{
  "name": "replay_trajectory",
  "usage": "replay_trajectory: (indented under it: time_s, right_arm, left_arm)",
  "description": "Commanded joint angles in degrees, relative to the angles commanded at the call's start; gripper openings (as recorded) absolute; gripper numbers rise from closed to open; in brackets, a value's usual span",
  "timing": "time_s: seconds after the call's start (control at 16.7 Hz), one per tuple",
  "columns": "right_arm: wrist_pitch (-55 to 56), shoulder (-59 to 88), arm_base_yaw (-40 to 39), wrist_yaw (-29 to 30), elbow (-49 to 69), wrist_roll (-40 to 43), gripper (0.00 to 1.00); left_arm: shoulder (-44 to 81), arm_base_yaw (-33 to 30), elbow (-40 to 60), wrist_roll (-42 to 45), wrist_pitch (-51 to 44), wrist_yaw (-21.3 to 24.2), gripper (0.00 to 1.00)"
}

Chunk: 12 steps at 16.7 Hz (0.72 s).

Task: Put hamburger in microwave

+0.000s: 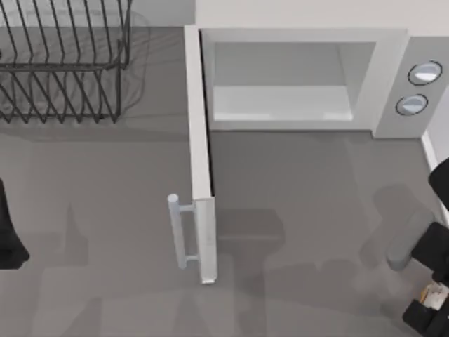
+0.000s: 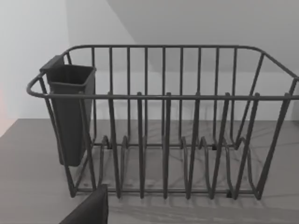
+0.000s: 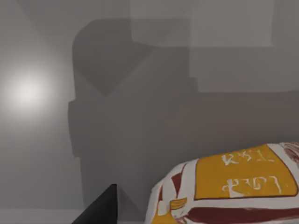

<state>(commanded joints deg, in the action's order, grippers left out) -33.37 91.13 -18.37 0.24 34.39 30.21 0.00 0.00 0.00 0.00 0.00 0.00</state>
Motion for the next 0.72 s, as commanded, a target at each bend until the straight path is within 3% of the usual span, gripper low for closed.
replay_trajectory:
  time_s: [0.3, 0.72]
  right_arm:
    - [0.00, 0.00, 0.00, 0.00, 0.00, 0.00, 0.02]
    - [0.00, 0.00, 0.00, 0.00, 0.00, 0.00, 0.00]
  left_arm:
    - [0.00, 0.00, 0.00, 0.00, 0.00, 0.00, 1.00]
    - [0.00, 0.00, 0.00, 0.00, 0.00, 0.00, 1.00]
